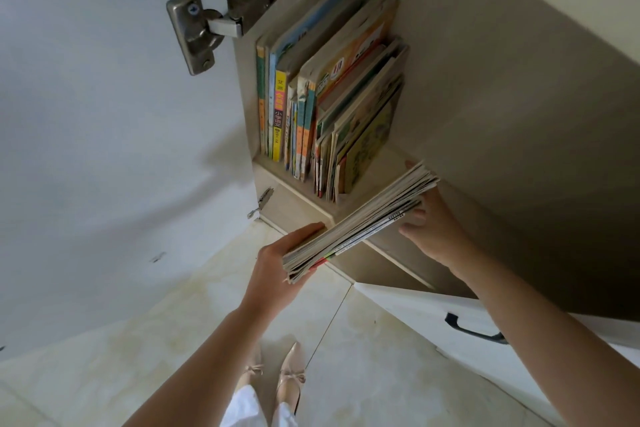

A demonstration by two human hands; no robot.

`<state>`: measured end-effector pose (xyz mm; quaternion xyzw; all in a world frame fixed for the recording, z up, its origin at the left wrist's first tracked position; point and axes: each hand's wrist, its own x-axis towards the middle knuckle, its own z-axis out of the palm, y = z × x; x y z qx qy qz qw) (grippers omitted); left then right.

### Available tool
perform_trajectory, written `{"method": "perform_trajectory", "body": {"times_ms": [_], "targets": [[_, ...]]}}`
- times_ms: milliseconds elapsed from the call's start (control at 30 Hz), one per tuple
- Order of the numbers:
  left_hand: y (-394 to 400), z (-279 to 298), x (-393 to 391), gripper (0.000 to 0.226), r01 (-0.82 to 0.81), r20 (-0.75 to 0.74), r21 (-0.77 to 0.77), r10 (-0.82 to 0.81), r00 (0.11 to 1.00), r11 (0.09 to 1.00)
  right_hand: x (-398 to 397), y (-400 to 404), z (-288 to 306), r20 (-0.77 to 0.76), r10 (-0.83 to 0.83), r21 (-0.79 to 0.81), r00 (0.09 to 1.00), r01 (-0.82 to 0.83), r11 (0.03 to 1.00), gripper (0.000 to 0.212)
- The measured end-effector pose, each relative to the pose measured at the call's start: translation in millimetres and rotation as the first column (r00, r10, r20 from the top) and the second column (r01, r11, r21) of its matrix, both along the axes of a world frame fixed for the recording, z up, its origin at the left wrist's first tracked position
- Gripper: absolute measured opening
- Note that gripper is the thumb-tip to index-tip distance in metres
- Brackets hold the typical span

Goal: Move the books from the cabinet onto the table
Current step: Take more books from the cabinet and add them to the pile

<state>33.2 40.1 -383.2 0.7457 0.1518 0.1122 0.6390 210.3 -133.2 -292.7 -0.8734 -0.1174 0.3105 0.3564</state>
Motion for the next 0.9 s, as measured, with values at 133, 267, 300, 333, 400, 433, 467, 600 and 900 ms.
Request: {"method": "perform_trajectory", "body": {"times_ms": [133, 267, 300, 333, 400, 433, 467, 600, 900], "targets": [[11, -6, 2, 0.041, 0.044, 0.050, 0.046, -0.046, 0.998, 0.998, 11, 1, -9, 0.017, 0.080, 0.123, 0.997, -0.082, 0.989, 0.088], [14, -12, 2, 0.048, 0.052, 0.044, 0.188, -0.062, 0.997, 0.981, 19, -1, -18, 0.005, 0.126, 0.106, 0.992, -0.126, 0.986, 0.071], [14, -12, 2, 0.050, 0.045, 0.040, 0.203, -0.054, 0.998, 0.978, 18, 0, -18, -0.004, 0.115, 0.106, 0.993, -0.114, 0.988, 0.067], [14, -12, 1, 0.050, 0.038, 0.036, 0.208, -0.046, 0.998, 0.977, 18, 0, -18, -0.009, 0.105, 0.111, 0.994, -0.104, 0.988, 0.064], [13, -12, 0, 0.045, 0.017, 0.022, 0.168, -0.021, 1.000, 0.986, 21, -3, -21, -0.014, 0.096, 0.112, 0.995, -0.094, 0.989, 0.065], [13, -13, 0, 0.040, -0.002, 0.001, 0.113, 0.002, 1.000, 0.994, 23, -6, -25, -0.011, 0.109, 0.109, 0.994, -0.107, 0.988, 0.067], [14, -13, 0, 0.035, -0.025, -0.023, 0.052, 0.026, 0.999, 0.998, 24, -9, -28, 0.006, 0.117, 0.096, 0.993, -0.117, 0.988, 0.068], [24, -13, 7, 0.034, -0.110, -0.100, 0.125, 0.123, 0.987, 0.986, 19, 1, -24, 0.069, 0.078, 0.040, 0.995, -0.080, 0.996, 0.049], [40, 28, -8, 0.047, -0.116, -0.261, -0.118, 0.082, 0.962, 0.986, -11, 1, 9, 0.084, 0.131, 0.131, 0.988, -0.141, 0.981, 0.039]]}}
